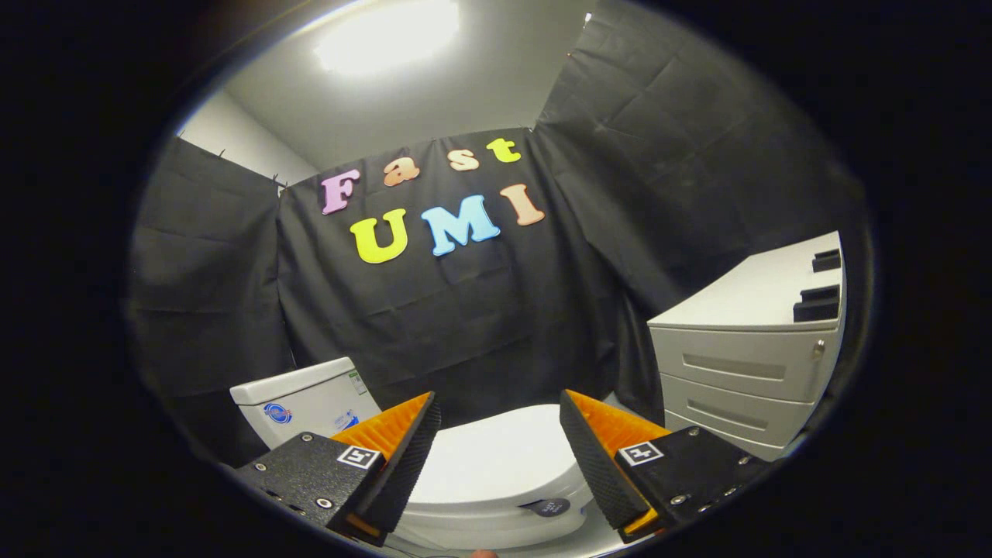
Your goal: Open the toilet lid.
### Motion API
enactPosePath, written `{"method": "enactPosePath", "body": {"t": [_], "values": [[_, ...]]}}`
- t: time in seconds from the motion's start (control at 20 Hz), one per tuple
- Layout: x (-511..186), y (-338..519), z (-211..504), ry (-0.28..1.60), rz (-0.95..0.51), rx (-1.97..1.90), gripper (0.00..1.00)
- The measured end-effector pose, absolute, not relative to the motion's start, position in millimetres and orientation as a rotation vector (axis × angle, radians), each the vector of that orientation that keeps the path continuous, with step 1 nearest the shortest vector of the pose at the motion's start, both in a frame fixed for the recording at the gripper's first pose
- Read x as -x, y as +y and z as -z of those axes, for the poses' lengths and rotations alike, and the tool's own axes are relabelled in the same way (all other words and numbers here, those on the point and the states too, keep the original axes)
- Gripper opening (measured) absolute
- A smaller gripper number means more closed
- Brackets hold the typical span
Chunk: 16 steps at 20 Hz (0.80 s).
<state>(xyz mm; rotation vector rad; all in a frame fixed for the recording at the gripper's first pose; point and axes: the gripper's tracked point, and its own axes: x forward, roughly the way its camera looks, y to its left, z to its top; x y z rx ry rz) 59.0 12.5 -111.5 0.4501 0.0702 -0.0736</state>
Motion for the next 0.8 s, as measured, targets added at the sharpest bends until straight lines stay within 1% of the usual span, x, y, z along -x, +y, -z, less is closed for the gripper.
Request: {"method": "enactPosePath", "body": {"t": [0.35,0.6,0.8], "values": [[-69,4,152,0.117,0.104,-0.687,0.96],[-71,-4,182,0.162,0.185,-0.824,0.96],[-73,-4,216,0.236,0.253,-0.869,0.96]]}}
